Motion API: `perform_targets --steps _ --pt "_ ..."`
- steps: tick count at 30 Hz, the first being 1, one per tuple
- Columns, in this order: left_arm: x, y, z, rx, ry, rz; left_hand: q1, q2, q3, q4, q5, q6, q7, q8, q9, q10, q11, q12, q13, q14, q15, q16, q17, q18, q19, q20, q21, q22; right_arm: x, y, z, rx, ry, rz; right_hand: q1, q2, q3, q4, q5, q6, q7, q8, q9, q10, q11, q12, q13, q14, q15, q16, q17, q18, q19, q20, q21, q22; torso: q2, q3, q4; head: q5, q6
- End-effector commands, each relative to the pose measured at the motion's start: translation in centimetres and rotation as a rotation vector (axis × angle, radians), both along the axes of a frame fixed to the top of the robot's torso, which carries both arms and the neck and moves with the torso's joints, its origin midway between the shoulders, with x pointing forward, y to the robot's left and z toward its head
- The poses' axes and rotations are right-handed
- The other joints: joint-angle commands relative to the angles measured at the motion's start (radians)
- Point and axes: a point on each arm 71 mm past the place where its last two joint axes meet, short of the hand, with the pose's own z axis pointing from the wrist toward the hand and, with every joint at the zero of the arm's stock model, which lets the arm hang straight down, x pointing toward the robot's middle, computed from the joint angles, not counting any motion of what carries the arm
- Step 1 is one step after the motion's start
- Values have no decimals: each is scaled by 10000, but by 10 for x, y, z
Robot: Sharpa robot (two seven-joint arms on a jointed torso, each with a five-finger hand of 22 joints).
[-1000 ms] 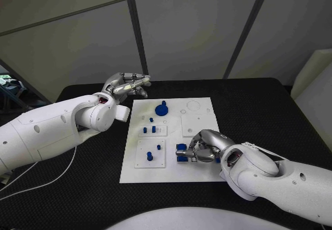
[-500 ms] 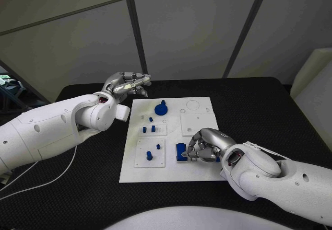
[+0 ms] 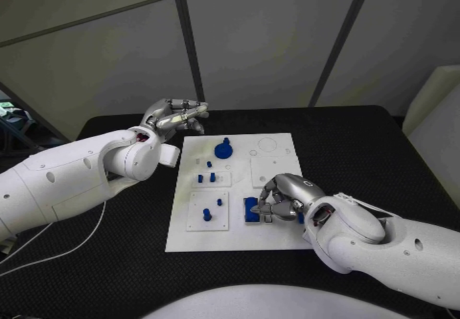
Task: Assemble the parts on the task board
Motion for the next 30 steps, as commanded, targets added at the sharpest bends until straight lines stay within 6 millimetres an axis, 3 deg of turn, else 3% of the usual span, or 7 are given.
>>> perform_targets --steps 1,6,10,13,22,26,30 --pt "0 -1 1 -23 -78 -126 -4 9 -44 -2 -2 -59 -26 62 5 -67 -36 45 -10 -77 7 -57 -14 -127 32 26 -49 -14 1 -3 -3 -307 -128 -184 97 117 50 -14 -43 24 -82 47 16 232 -84 -12 854 981 -67 51 2450 -103 8 -75 -25 13 2 -3 -2 -13 -3" --pt "0 0 1 -13 -70 -113 -4 9 -44 -2 -2 -59 -26 62 5 -67 -36 45 -10 -77 7 -57 -14 -127 32 26 -49 -14 -1 -5 2 118 -407 -101 -81 53 0 108 225 -45 -52 14 18 216 -70 -61 827 973 -66 33 2412 -100 -6 -82 -45 -10 6 11 -5 11 -2" --pt "0 0 1 -3 -62 -96 -4 9 -44 -2 -2 -59 -26 62 5 -67 -36 45 -10 -77 7 -57 -14 -127 32 26 -49 -14 -4 -11 7 761 -512 -55 -373 -23 -66 370 535 -299 74 -174 -48 111 28 -283 673 933 2 -53 2229 -60 -145 -44 -204 -227 -1 9 -13 10 16" --pt "-1 2 0 10 -56 -77 2 22 -49 1 1 -66 -24 64 4 -75 -35 50 -13 -78 8 -57 -20 -126 35 26 -57 -20 -7 -25 10 1106 -454 -247 -453 -51 -20 581 1118 -435 156 -318 -95 -34 106 -555 485 856 71 -221 1886 8 -371 22 -454 -557 3 -5 12 -59 48" --pt "-1 6 1 47 -73 3 2 22 -49 1 1 -66 -24 64 4 -75 -35 50 -13 -78 8 -57 -20 -126 35 26 -57 -20 -11 -82 10 381 33 -1381 -394 -136 81 801 1254 -659 317 -719 -261 -102 231 -707 394 863 171 -221 1902 11 -385 112 -484 -564 -12 3 -91 -156 20" --pt "-2 5 1 37 -79 -16 2 22 -49 1 1 -66 -24 64 4 -75 -35 50 -13 -78 8 -57 -20 -126 35 26 -57 -20 -12 -96 10 -223 -34 -1612 -431 -235 79 926 1307 -607 356 -870 -328 -175 272 -869 281 852 213 -250 1850 21 -419 156 -526 -609 -14 7 -105 -237 20" --pt "-3 4 0 23 -65 -48 -13 18 -69 13 -2 -79 -16 63 3 -86 -28 54 -18 -77 12 -57 -26 -128 38 29 -67 -26 -11 -101 8 -723 -75 -1708 -434 -282 117 1046 1434 -492 345 -956 -362 -165 269 -864 294 854 218 -249 1856 19 -398 174 -510 -573 -1 37 -130 -323 79"
